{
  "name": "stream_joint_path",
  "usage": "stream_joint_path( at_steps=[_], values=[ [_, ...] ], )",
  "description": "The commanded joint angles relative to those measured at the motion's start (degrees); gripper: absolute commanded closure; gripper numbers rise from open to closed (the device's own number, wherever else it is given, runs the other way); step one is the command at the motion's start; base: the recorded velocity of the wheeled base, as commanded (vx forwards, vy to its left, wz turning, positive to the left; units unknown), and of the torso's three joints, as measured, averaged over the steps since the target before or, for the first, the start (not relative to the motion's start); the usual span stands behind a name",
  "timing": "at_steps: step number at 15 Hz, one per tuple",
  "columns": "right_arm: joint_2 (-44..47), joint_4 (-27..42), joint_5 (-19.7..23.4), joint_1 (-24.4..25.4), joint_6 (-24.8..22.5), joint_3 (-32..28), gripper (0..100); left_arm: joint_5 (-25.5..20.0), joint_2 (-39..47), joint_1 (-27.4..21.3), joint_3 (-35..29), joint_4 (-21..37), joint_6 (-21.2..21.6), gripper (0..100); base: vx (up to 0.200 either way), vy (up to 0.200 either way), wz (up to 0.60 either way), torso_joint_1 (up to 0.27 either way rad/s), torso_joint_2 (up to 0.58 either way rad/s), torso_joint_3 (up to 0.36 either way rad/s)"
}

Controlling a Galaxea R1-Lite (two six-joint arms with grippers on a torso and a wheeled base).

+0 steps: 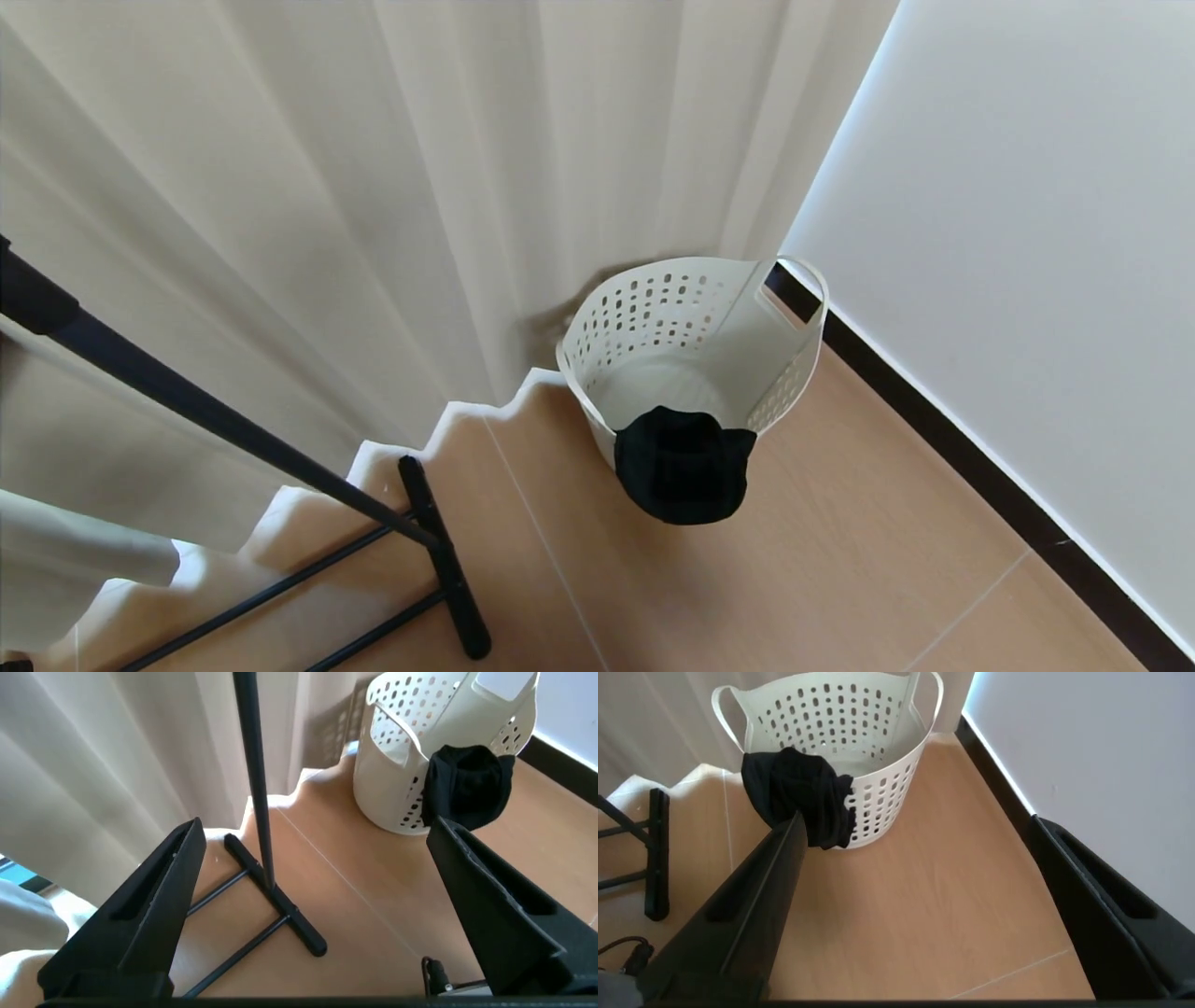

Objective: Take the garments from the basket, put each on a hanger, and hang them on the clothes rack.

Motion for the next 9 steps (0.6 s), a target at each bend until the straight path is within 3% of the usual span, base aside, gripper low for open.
stream_joint_path(
  at_steps=[1,9],
  values=[
    [0.0,0.0,0.1,0.0,0.0,0.0,0,0.0,0.0,0.0,0.0,0.0,0.0,0,0.0,0.0,0.0,-0.002,0.01,-0.198],
    [0.0,0.0,0.1,0.0,0.0,0.0,0,0.0,0.0,0.0,0.0,0.0,0.0,0,0.0,0.0,0.0,0.0,0.0,-0.194]
  ],
)
